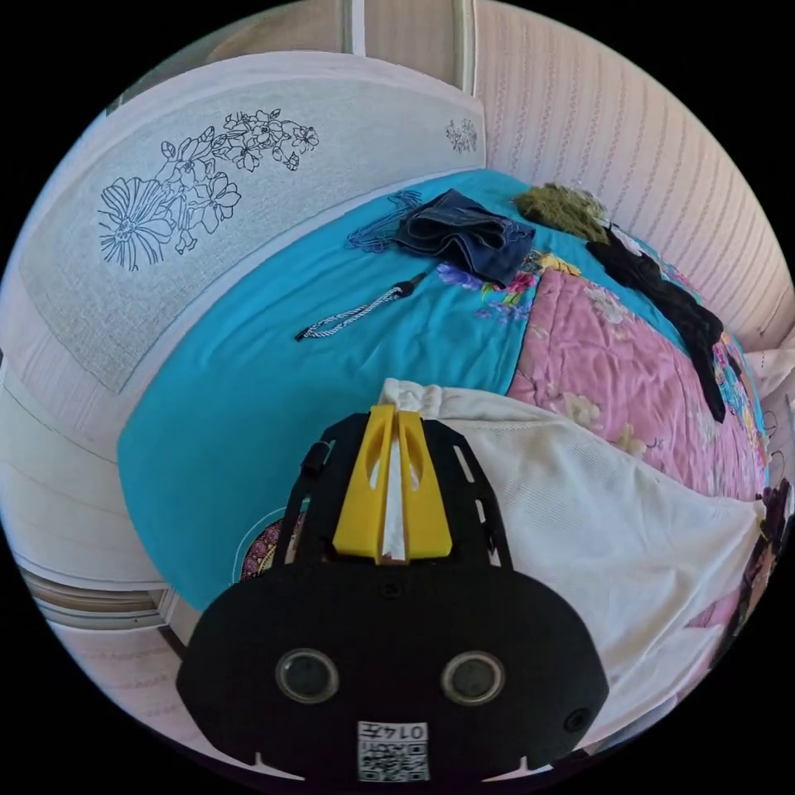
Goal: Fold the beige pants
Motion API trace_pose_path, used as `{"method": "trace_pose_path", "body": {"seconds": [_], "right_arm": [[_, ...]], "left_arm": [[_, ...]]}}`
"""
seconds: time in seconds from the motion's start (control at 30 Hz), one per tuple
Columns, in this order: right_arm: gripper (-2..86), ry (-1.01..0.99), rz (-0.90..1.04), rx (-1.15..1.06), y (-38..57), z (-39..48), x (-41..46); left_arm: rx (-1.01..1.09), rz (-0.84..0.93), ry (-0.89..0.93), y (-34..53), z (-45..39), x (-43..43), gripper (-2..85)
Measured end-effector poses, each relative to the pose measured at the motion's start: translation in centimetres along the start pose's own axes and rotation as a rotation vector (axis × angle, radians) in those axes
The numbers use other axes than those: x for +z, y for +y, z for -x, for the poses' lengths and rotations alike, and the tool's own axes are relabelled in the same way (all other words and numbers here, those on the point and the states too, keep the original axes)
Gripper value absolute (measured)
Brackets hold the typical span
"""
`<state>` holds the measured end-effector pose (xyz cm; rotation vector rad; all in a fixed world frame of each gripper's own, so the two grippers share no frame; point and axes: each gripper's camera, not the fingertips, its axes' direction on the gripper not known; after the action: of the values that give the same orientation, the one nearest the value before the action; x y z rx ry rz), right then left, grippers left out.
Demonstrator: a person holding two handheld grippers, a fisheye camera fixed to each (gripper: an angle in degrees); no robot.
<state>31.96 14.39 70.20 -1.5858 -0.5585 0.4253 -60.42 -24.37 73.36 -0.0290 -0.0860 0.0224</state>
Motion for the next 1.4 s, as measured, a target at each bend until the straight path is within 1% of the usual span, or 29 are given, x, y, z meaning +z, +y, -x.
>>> {"method": "trace_pose_path", "body": {"seconds": [0.07, 0.1, 0.13, 0.17, 0.23, 0.3, 0.33, 0.37, 0.43, 0.47, 0.5, 0.57, 0.6, 0.63, 0.7, 0.77, 0.8, 0.87, 0.93, 0.97, 1.03, 1.13, 1.23, 1.33, 1.4], "right_arm": [[4.2, 0.072, 0.133, 0.045, -0.1, -0.1, 3.3], [4.6, 0.089, 0.162, 0.061, 0.1, -0.2, 3.9], [5.5, 0.102, 0.145, 0.072, 0.5, -0.1, 4.1], [6.4, 0.117, 0.103, 0.085, 1.1, 0.0, 3.3], [6.9, 0.122, 0.015, 0.075, 2.5, 0.2, 1.1], [8.1, 0.085, -0.091, 0.004, 5.1, 0.7, -2.2], [10.2, 0.078, -0.168, -0.062, 7.6, 1.3, -4.9], [12.0, 0.122, -0.229, -0.144, 10.7, 2.2, -7.4], [13.3, 0.184, -0.285, -0.231, 15.9, 3.6, -10.4], [13.5, 0.161, -0.273, -0.251, 19.4, 4.1, -11.9], [13.6, 0.135, -0.264, -0.24, 21.1, 4.1, -12.6], [14.3, -0.01, -0.265, -0.139, 27.9, 3.2, -14.3], [14.6, -0.046, -0.277, -0.098, 29.5, 2.7, -14.6], [16.2, -0.1, -0.291, -0.011, 32.3, 1.6, -14.7], [17.2, -0.15, -0.257, 0.138, 35.6, -0.4, -13.9], [15.8, -0.285, -0.213, 0.325, 38.6, -3.5, -12.6], [15.2, -0.303, -0.21, 0.343, 39.1, -3.9, -12.3], [13.6, -0.29, -0.232, 0.344, 40.1, -4.9, -11.8], [13.8, -0.274, -0.237, 0.345, 40.3, -5.5, -11.2], [14.4, -0.283, -0.205, 0.371, 40.2, -6.2, -10.4], [15.2, -0.288, -0.186, 0.435, 40.5, -7.4, -9.8], [15.3, -0.219, -0.211, 0.539, 41.8, -9.2, -9.7], [15.6, -0.143, -0.133, 0.613, 42.7, -10.9, -8.5], [14.9, -0.144, -0.05, 0.695, 43.7, -12.6, -6.6], [13.3, -0.228, -0.028, 0.741, 44.3, -13.5, -5.5]], "left_arm": [[-0.055, 0.104, -0.033, 1.7, 0.8, 2.7, 1.9], [-0.079, 0.086, -0.03, 2.2, 1.3, 2.6, 2.8], [-0.111, 0.026, -0.011, 3.1, 2.2, 1.7, 3.2], [-0.141, -0.028, 0.018, 4.1, 3.3, 0.4, 3.1], [-0.131, -0.09, 0.093, 6.1, 5.0, -1.9, 2.5], [-0.105, -0.135, 0.168, 9.0, 6.8, -4.6, 2.4], [-0.101, -0.14, 0.238, 11.6, 8.0, -6.2, 2.5], [-0.099, -0.142, 0.315, 14.5, 9.2, -7.7, 2.7], [-0.122, -0.137, 0.415, 19.4, 10.7, -9.6, 2.9], [-0.156, -0.13, 0.467, 22.9, 11.7, -10.5, 2.6], [-0.168, -0.125, 0.491, 24.4, 12.1, -10.8, 2.2], [-0.227, -0.057, 0.536, 30.2, 13.5, -11.4, -0.1], [-0.232, -0.041, 0.527, 31.4, 13.8, -11.4, -0.3], [-0.236, -0.026, 0.496, 33.4, 14.3, -11.5, -0.6], [-0.266, -0.026, 0.463, 35.8, 15.0, -11.4, -0.8], [-0.312, -0.064, 0.499, 38.0, 15.9, -11.3, -0.9], [-0.325, -0.08, 0.496, 38.5, 16.1, -11.3, -0.9], [-0.413, -0.105, 0.489, 40.0, 16.9, -11.1, -1.0], [-0.479, -0.128, 0.539, 40.9, 17.6, -10.6, -0.9], [-0.505, -0.137, 0.571, 41.3, 17.9, -10.1, -0.9], [-0.538, -0.125, 0.598, 41.8, 18.2, -9.3, -0.8], [-0.561, -0.116, 0.617, 42.5, 18.6, -8.3, -0.1], [-0.59, -0.102, 0.613, 43.1, 19.3, -7.1, 1.7], [-0.629, -0.075, 0.635, 43.4, 20.1, -5.4, 5.4], [-0.65, -0.082, 0.658, 43.4, 20.5, -4.7, 6.7]]}}
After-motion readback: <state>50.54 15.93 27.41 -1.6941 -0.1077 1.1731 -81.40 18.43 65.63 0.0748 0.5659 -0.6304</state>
